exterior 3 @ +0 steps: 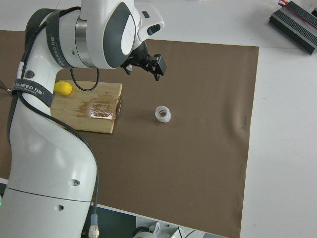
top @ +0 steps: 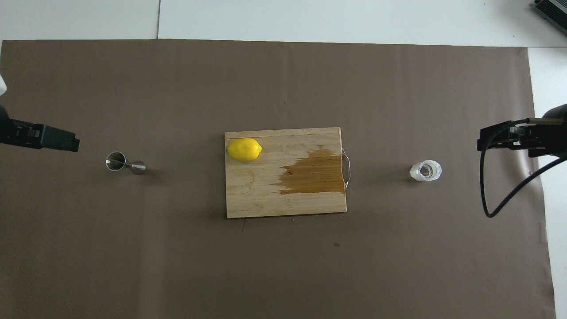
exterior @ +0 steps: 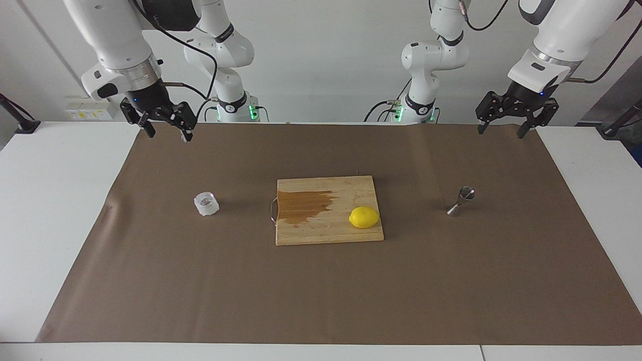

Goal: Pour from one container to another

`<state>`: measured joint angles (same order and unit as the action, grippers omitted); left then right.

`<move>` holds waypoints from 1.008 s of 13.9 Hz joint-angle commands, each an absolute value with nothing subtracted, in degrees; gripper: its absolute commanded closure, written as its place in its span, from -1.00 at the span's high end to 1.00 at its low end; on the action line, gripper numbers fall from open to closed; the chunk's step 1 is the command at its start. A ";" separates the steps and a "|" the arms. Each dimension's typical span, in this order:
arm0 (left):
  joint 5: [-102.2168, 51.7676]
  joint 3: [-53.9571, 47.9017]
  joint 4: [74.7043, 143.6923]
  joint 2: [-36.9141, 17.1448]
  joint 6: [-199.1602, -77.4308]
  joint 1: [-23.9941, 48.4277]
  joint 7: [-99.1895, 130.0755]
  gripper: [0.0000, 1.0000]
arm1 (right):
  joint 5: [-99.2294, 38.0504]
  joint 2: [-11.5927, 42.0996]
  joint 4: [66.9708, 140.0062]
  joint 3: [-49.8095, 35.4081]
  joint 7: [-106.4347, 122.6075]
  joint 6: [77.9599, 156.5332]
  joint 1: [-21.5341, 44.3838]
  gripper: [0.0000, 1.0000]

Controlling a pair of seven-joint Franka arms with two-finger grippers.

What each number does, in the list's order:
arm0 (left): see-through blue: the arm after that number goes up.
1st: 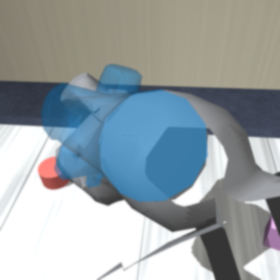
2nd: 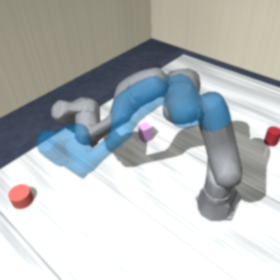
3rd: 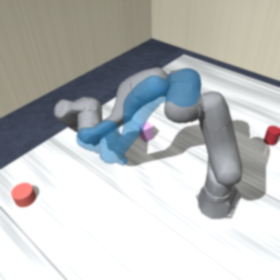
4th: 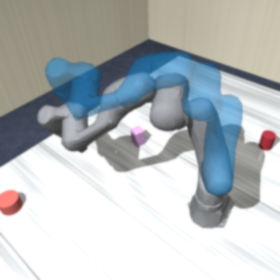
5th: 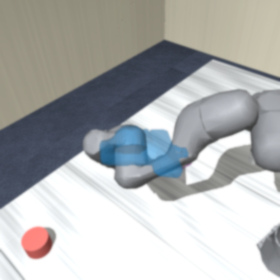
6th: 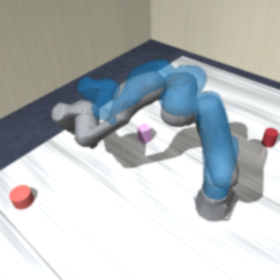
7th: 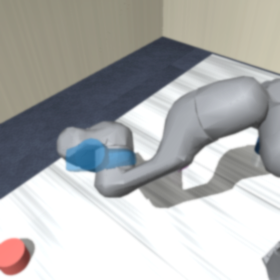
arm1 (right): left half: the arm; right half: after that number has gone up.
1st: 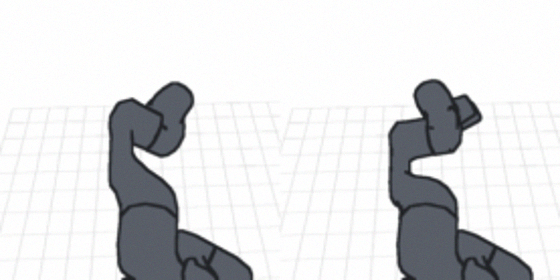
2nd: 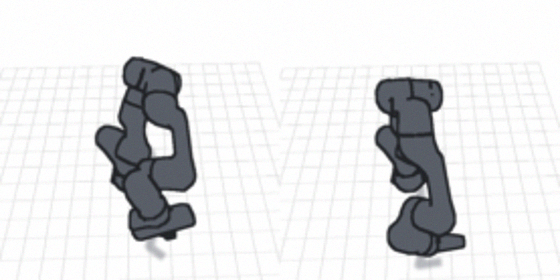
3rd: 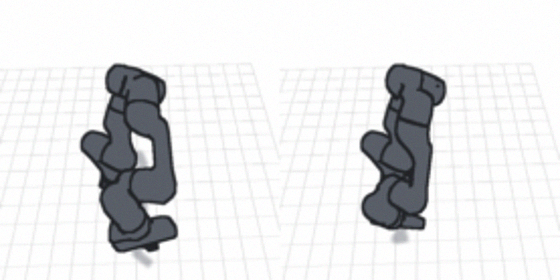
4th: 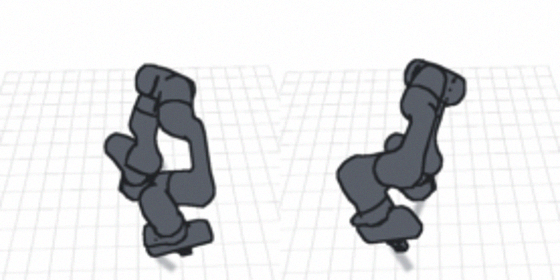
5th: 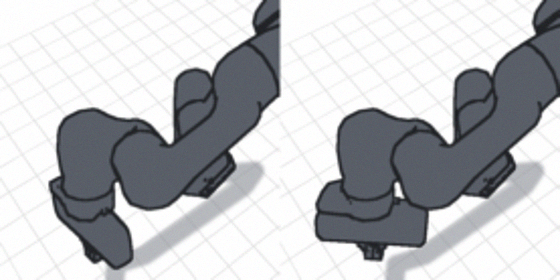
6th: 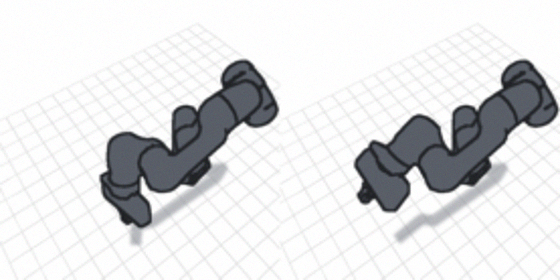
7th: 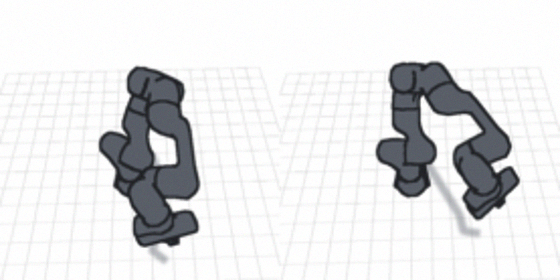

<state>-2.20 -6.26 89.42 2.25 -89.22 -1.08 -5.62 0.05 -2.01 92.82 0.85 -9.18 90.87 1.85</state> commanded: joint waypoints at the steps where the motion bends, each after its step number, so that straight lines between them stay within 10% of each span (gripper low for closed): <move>1: -1.15 -5.98 92.27 3.86 -89.38 -1.32 -6.24 1.00 | -0.09 -2.81 93.43 0.97 -7.82 90.35 1.58 1.00; 14: -15.79 -5.80 93.08 -5.17 -93.42 -10.18 31.85 1.00 | -0.09 -2.81 93.43 0.97 -7.82 90.26 1.58 1.00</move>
<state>-12.00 -5.48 92.68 -2.75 -90.89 -8.24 23.39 0.05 -2.01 92.82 0.85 -9.18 90.87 1.85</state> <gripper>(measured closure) 0.000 0.000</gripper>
